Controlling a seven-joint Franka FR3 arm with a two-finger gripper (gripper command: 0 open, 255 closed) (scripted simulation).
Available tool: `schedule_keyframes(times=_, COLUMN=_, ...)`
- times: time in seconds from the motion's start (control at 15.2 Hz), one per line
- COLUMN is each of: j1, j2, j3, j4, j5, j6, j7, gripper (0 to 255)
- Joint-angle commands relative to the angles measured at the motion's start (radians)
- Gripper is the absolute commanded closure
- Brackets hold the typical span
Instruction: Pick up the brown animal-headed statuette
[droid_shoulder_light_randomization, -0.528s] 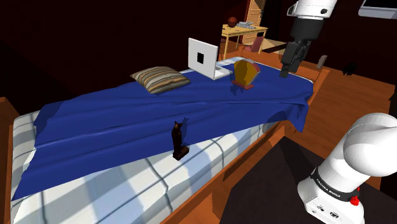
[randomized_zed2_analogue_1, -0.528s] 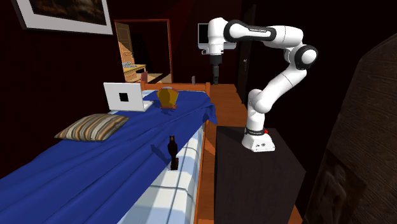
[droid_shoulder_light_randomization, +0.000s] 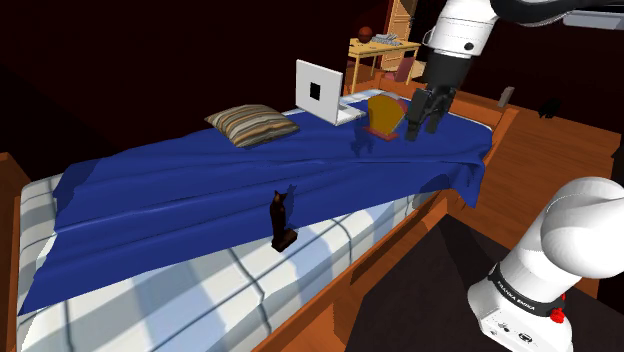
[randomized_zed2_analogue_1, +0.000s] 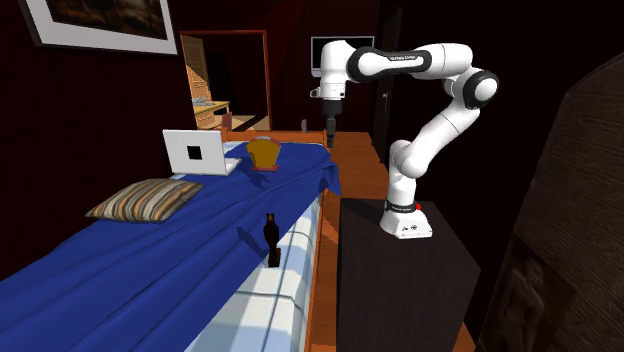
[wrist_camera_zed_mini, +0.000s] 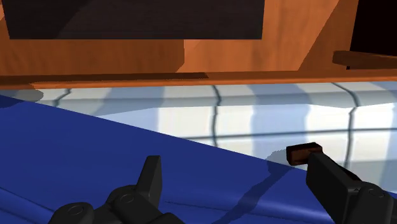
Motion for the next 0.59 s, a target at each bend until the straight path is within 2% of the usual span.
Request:
schedule_keyframes(times=0.0, j1=0.008, j2=0.027, j3=0.041, j4=-0.016, j5=0.029, j6=0.070, j7=0.041, gripper=0)
schedule_keyframes(times=0.53, j1=0.022, j2=0.200, j3=0.203, j4=-0.024, j5=0.100, j6=0.351, j7=0.191, gripper=0)
